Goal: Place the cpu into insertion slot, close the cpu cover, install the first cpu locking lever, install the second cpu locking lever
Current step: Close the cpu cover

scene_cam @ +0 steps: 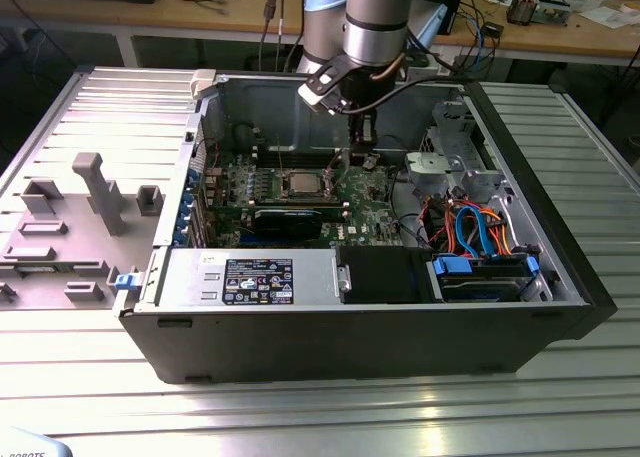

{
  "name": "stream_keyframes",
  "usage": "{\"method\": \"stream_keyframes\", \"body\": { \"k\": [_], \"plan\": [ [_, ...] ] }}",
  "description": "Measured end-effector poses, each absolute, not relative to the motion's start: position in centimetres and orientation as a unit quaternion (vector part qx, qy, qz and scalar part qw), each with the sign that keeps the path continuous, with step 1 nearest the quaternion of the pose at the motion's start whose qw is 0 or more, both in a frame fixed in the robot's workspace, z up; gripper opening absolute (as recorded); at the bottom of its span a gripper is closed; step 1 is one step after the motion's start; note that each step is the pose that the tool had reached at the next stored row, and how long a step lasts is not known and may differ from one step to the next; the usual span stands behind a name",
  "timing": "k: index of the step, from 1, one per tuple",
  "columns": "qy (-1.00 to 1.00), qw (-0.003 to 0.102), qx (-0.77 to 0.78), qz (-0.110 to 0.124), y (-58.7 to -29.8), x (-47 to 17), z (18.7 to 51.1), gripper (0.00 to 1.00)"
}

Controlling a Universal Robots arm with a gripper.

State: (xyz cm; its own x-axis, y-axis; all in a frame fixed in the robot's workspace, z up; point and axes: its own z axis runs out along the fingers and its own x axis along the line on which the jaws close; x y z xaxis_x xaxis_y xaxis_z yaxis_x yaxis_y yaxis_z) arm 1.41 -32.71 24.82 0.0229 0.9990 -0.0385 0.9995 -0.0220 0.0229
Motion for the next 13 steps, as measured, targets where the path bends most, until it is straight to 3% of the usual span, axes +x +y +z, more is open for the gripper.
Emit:
{"method": "stream_keyframes", "body": {
  "k": [13],
  "plan": [
    [0.699, 0.022, 0.715, -0.006, -32.71, 1.11, 24.81, 0.11]
  ]
}}
